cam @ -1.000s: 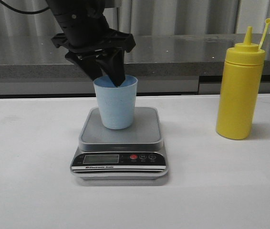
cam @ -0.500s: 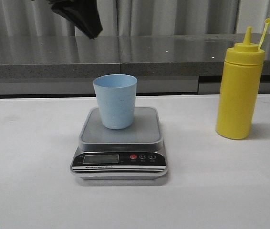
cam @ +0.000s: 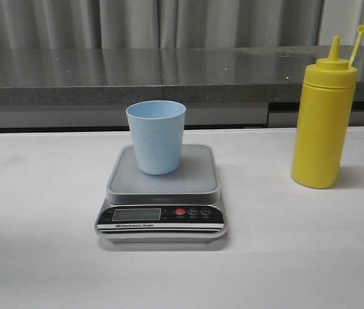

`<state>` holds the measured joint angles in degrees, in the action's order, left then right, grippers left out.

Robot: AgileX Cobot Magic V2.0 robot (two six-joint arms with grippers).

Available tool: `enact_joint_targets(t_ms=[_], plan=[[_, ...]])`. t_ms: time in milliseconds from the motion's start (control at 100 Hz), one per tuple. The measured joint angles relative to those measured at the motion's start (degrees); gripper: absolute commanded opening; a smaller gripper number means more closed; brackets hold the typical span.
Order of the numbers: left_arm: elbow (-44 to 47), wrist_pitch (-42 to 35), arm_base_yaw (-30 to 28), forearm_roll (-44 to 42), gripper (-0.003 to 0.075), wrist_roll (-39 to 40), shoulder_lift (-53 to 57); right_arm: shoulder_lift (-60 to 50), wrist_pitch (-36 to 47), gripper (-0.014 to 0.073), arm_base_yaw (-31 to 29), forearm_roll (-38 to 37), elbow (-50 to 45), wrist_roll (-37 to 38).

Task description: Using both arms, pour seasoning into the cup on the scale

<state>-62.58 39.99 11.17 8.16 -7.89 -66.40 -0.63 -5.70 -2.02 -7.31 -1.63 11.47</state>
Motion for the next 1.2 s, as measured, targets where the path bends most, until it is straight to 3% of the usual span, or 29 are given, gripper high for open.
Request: enact_joint_targets(t_ms=[240, 710, 960, 1200], plan=[[12.9, -4.3, -4.4, 0.3, -0.002, 0.0, 17.1, 0.0, 0.0, -0.0067, 0.0, 0.0, 0.0, 0.0], [34.2, -6.3, -4.7, 0.4, -0.002, 0.0, 46.9, 0.0, 5.0, -0.0067, 0.0, 0.0, 0.0, 0.0], [39.6, -6.3, -4.7, 1.6, -0.002, 0.0, 57.7, 0.0, 4.2, -0.0067, 0.0, 0.0, 0.3, 0.0], [40.0, -6.3, -4.7, 3.3, -0.002, 0.0, 58.8, 0.5, -3.2, -0.0067, 0.0, 0.0, 6.6, 0.0]])
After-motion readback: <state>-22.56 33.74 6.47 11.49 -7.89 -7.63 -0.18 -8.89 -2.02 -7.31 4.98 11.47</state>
